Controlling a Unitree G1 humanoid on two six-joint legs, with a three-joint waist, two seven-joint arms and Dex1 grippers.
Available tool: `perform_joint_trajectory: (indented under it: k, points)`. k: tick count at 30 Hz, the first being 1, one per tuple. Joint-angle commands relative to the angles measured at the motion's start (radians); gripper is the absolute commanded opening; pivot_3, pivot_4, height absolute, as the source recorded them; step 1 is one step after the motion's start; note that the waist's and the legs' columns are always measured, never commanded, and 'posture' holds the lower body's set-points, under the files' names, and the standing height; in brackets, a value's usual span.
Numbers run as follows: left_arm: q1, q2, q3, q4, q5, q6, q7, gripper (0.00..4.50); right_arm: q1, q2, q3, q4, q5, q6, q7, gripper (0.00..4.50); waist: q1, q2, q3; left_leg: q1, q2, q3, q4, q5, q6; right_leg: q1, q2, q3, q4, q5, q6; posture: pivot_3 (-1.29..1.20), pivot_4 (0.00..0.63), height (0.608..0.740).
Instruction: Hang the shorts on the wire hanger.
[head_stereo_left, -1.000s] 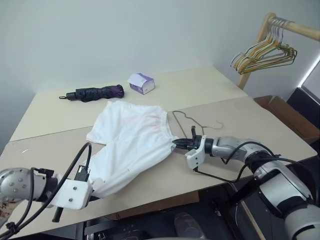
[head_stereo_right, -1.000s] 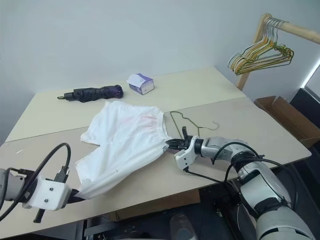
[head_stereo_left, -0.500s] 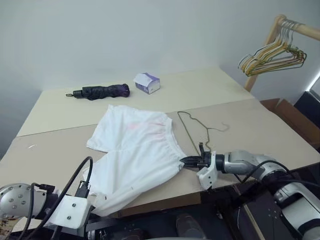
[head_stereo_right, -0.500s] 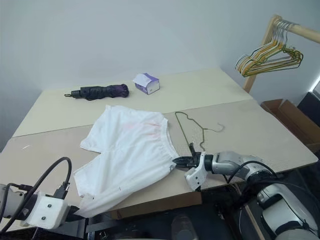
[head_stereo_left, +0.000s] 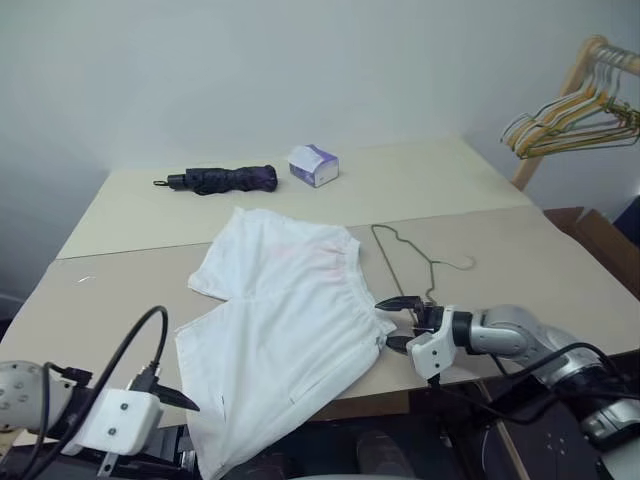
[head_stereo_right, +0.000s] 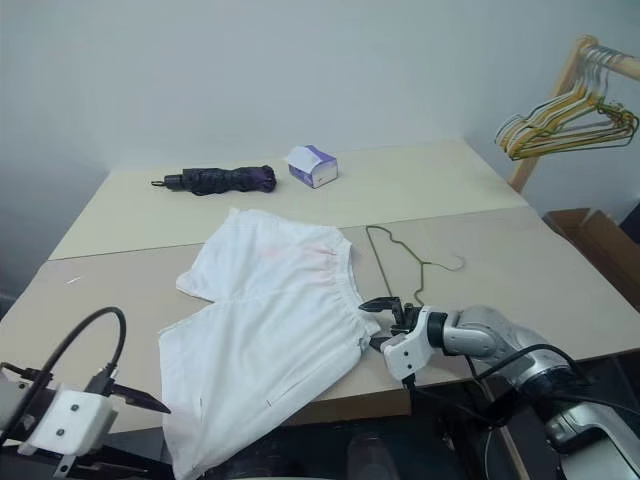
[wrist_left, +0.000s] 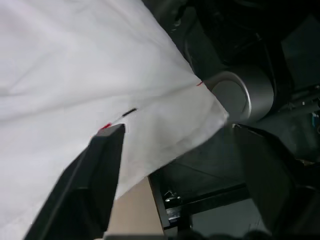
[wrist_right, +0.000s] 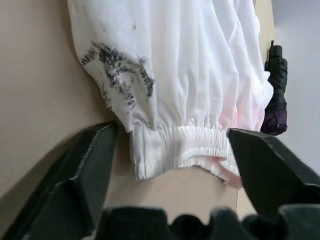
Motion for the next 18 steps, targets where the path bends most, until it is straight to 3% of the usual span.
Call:
perform_joint_trajectory:
  k: [1, 7, 10, 18]
  points:
    - [-0.09, 0.003, 0.064, 0.058, -0.102, 0.053, -0.003, 3.83, 0.079, -0.077, -0.044, -0.138, 0.174, 0.16, 0.169, 4.46, 0.018, 0.0, 0.0, 0.0, 0.0, -0.001, 0.001, -0.001, 0.0, -0.001, 0.0, -0.001, 0.0, -0.001, 0.0, -0.22, 0.014, 0.74]
    - [-0.398, -0.052, -0.016, -0.013, -0.371, 0.367, 0.197, 3.83, 0.149, -0.072, -0.241, -0.29, 0.424, 0.556, 0.198, 4.46, 0.033, -0.002, 0.002, -0.004, 0.001, -0.001, 0.005, -0.003, -0.001, -0.001, 0.0, -0.001, 0.0, -0.001, 0.0, -0.26, 0.006, 0.74]
    - [-0.484, -0.114, -0.07, -0.005, -0.387, 0.423, 0.255, 3.83, 0.16, -0.067, -0.291, -0.317, 0.43, 0.683, 0.196, 4.46, 0.019, 0.001, -0.001, -0.004, 0.001, -0.001, 0.006, -0.005, -0.002, -0.001, 0.0, -0.001, 0.0, 0.003, 0.007, -0.29, 0.002, 0.74]
    - [-0.717, -0.291, -0.238, 0.011, -0.438, 0.648, 0.468, 3.83, 0.011, 0.057, -0.265, -0.365, 0.38, 1.447, 0.076, 4.46, -0.026, 0.002, -0.002, -0.015, 0.001, -0.002, 0.015, -0.007, -0.001, -0.007, 0.001, -0.005, 0.0, 0.004, 0.008, -0.33, 0.0, 0.74]
